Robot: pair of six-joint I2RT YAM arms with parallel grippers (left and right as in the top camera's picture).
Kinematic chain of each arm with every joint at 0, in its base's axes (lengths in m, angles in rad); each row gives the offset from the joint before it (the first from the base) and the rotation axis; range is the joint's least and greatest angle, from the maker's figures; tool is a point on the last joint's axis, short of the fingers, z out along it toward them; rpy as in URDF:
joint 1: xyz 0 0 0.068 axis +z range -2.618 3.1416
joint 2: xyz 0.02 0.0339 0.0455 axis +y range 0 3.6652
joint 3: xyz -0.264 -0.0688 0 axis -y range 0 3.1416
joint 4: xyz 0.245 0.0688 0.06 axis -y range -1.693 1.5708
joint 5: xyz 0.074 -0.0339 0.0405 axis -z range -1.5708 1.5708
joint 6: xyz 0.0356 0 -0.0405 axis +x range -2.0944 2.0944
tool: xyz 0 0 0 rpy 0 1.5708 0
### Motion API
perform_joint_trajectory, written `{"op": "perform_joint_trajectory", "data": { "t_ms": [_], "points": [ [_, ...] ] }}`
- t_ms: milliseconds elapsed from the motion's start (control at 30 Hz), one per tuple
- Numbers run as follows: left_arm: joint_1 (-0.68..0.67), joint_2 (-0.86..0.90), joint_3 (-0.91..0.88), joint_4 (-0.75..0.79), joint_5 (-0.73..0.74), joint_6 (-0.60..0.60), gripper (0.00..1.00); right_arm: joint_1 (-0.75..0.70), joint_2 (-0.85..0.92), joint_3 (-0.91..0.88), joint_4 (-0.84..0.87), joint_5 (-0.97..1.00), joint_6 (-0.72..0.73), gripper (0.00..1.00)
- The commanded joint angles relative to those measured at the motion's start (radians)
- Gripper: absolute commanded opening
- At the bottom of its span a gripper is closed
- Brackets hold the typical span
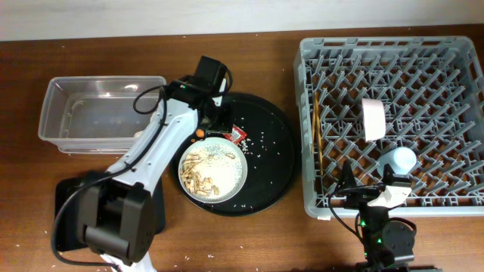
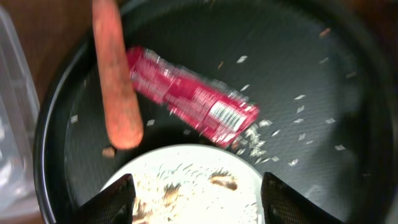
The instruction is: Sort waste into correct bins and load items into the dishwasher rack
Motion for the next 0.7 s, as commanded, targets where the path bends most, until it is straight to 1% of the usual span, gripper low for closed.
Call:
{"op": "perform_joint_trajectory", "data": {
  "t_ms": [0, 33, 133, 167, 233, 267, 300, 333, 367, 400, 467, 533, 600, 667],
  "points": [
    [0.004, 0.012, -0.010, 0.068, 0.057, -0.055, 0.60, -0.006, -0.006, -0.009, -0.001, -0.002, 0.006, 0.98],
    [-0.005, 0.032, -0.014, 0.099, 0.047, -0.110, 0.55, -0.006, -0.006, -0.009, -0.001, -0.002, 0.006, 0.98],
    [-0.020, 0.172, -0.020, 0.213, 0.043, -0.280, 0.55, -0.006, -0.006, -0.009, -0.001, -0.002, 0.006, 0.98],
    [-0.019, 0.228, -0.020, 0.254, 0.043, -0.356, 0.55, -0.006, -0.006, -0.009, -0.001, -0.002, 0.006, 0.98],
    [-0.018, 0.276, -0.020, 0.312, 0.039, -0.390, 0.55, -0.006, -0.006, -0.009, -0.001, -0.002, 0.006, 0.98],
    [-0.018, 0.281, -0.020, 0.315, 0.023, -0.391, 0.55, -0.006, -0.006, -0.009, -0.001, -0.002, 0.006, 0.98],
    [-0.019, 0.297, -0.020, 0.314, 0.014, -0.391, 0.51, -0.006, -0.006, -0.009, -0.001, -0.002, 0.006, 0.98],
    [-0.019, 0.303, -0.020, 0.311, 0.014, -0.391, 0.33, -0.006, -0.006, -0.009, -0.001, -0.002, 0.006, 0.98],
    [-0.019, 0.303, -0.019, 0.311, 0.016, -0.391, 0.05, -0.006, -0.006, -0.009, -0.001, -0.002, 0.006, 0.98],
    [-0.019, 0.303, -0.013, 0.312, 0.023, -0.390, 0.00, -0.006, -0.006, -0.009, -0.001, -0.002, 0.006, 0.98],
    [-0.019, 0.301, 0.021, 0.313, 0.092, -0.388, 0.01, -0.006, -0.006, -0.009, -0.001, -0.002, 0.006, 0.98],
    [-0.019, 0.263, 0.131, 0.311, 0.249, -0.340, 0.00, -0.006, -0.006, -0.009, -0.001, -0.002, 0.006, 0.98],
    [-0.010, 0.166, 0.199, 0.248, 0.241, -0.202, 0.01, -0.006, -0.006, -0.009, -0.001, -0.002, 0.006, 0.98],
    [0.033, 0.023, 0.213, 0.120, 0.122, -0.112, 0.00, -0.006, -0.006, -0.009, -0.001, -0.002, 0.006, 0.98]
  ]
}}
